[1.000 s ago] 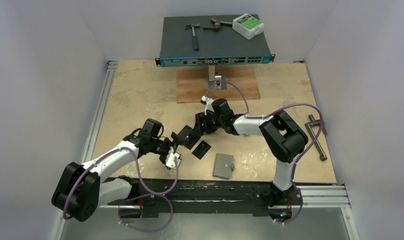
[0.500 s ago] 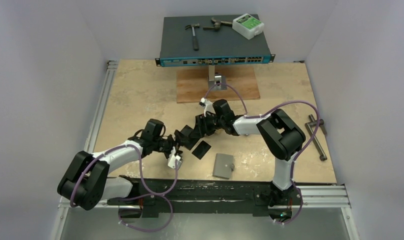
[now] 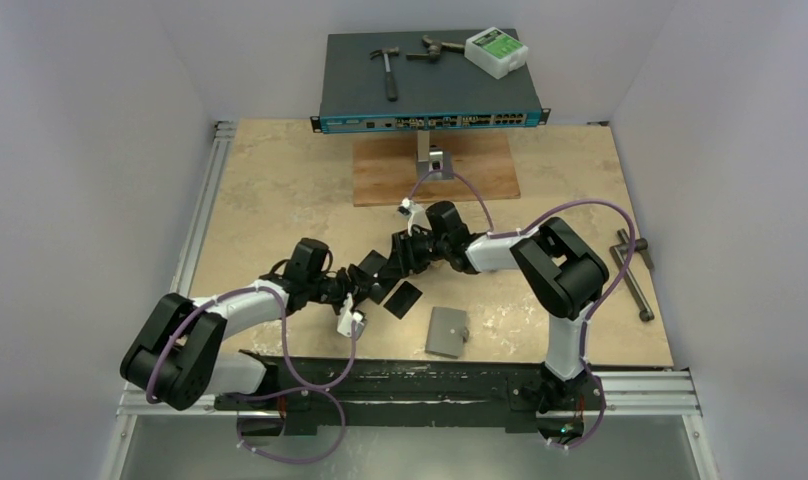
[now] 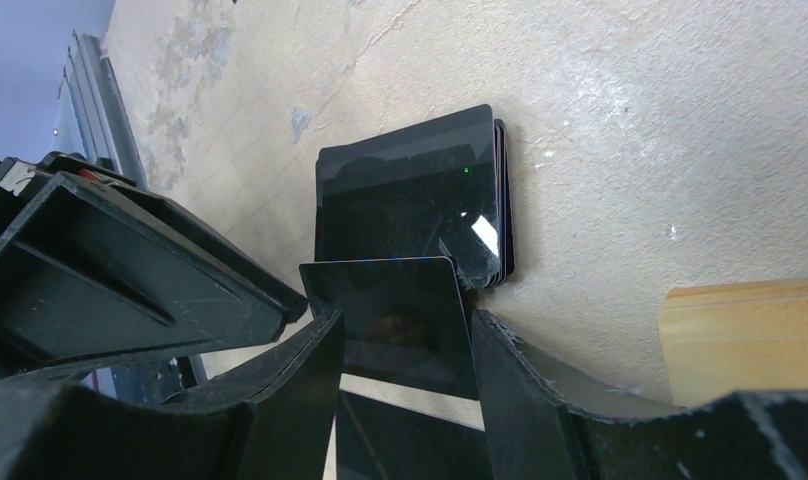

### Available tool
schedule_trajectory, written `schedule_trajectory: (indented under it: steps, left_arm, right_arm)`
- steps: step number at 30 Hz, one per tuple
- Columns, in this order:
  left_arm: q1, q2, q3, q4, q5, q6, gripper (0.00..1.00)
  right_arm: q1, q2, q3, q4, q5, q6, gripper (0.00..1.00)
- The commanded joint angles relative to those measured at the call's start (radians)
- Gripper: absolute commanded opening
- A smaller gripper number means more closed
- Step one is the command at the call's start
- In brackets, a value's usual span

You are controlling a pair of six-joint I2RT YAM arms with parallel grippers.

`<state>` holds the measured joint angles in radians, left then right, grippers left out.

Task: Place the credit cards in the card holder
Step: Move the credit card to the center of the board.

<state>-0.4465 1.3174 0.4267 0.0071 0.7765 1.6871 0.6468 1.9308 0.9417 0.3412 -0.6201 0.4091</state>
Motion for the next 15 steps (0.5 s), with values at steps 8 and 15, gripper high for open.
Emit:
schedule_trajectory:
  steps: [8, 15]
  left_arm:
    - [-0.003, -0.038, -0.040, -0.022, 0.035, 0.047, 0.42]
    - [-0.001, -0.054, 0.006, -0.106, 0.041, 0.083, 0.52]
  right_arm:
    - [-0.013, 0.009, -0.051, 0.014, -0.001, 0.016, 0.47]
    - [-0.030, 0.017, -0.033, -0.005, 0.023, 0.014, 0.47]
